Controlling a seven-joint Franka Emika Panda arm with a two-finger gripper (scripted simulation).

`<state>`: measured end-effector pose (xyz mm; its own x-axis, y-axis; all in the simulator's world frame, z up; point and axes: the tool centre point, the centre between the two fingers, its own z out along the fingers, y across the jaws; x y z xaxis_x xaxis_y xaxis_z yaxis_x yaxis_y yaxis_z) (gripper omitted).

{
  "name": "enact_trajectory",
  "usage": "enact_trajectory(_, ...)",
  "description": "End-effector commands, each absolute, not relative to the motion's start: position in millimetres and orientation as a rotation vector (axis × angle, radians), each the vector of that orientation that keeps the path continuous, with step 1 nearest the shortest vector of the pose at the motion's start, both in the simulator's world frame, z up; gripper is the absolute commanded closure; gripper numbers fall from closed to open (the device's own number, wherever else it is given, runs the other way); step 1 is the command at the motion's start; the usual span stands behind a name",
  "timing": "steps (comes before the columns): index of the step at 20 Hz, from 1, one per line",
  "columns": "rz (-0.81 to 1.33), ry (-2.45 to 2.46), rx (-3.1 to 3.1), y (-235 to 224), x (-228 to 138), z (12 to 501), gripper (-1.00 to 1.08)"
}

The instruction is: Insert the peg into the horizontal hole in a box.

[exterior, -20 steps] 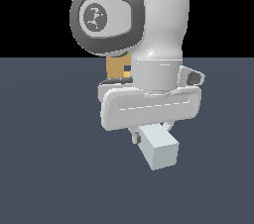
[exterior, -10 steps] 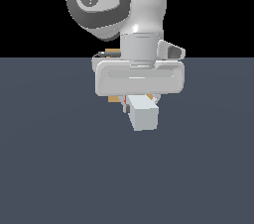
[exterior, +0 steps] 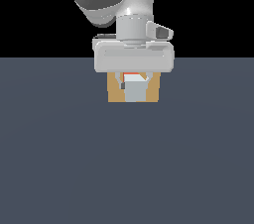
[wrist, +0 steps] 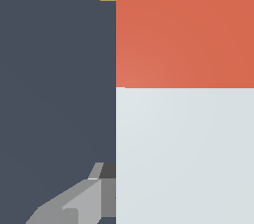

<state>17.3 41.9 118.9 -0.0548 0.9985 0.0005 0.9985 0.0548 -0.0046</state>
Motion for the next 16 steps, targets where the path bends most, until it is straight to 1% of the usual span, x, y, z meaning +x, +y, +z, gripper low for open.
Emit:
enact_trajectory(1, 0.0, -2.26, -2.182, 50.2, 17.6, 128.1, 1.08)
enact_trajectory(7, 0.0, -2.239, -2.204, 59.9, 17.1, 135.5, 1.08)
enact_trajectory(16, 0.0, -2.245, -2.197, 57.3, 18.3, 133.4, 1.08)
